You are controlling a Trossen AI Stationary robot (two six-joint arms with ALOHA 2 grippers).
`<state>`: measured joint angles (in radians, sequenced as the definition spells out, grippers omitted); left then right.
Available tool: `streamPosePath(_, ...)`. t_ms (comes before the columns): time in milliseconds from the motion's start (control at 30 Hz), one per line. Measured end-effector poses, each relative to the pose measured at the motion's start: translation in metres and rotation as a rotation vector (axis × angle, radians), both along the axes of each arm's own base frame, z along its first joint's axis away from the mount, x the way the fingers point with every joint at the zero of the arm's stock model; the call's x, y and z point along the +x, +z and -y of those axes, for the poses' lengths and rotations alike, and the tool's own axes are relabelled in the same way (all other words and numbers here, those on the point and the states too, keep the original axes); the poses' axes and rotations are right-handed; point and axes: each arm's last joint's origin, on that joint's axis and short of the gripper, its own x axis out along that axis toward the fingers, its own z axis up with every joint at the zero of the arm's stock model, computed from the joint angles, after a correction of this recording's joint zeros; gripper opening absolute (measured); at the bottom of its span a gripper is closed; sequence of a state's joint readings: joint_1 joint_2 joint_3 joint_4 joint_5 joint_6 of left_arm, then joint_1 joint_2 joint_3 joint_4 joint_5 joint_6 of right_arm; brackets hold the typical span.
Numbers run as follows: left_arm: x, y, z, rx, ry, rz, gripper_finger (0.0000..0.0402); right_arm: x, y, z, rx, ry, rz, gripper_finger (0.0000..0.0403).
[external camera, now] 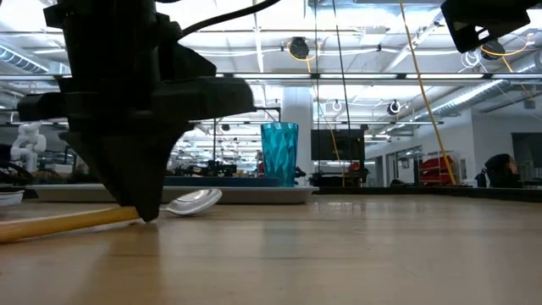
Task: Pick and place plate/cup/fork/spoon on tray
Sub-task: Put the yellow spoon on the light blue tray to the left of the orange fork
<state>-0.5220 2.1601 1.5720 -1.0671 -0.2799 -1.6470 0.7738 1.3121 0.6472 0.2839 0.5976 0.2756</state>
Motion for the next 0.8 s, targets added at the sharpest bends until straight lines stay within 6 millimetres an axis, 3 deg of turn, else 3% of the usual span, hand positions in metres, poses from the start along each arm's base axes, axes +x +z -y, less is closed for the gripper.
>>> streamPosePath(433, -0.008, 0.032, -0.015, 0.068, 0.013, 0.013, 0.005, -0.003, -0.007, 0.003, -0.095, 0.013, -0.059, 0.008)
streamPosePath(800, -0.022, 0.064, -0.041, 0.162, 0.047, -0.048, 0.005, -0.003, -0.007, 0.003, -0.198, 0.053, -0.052, 0.008)
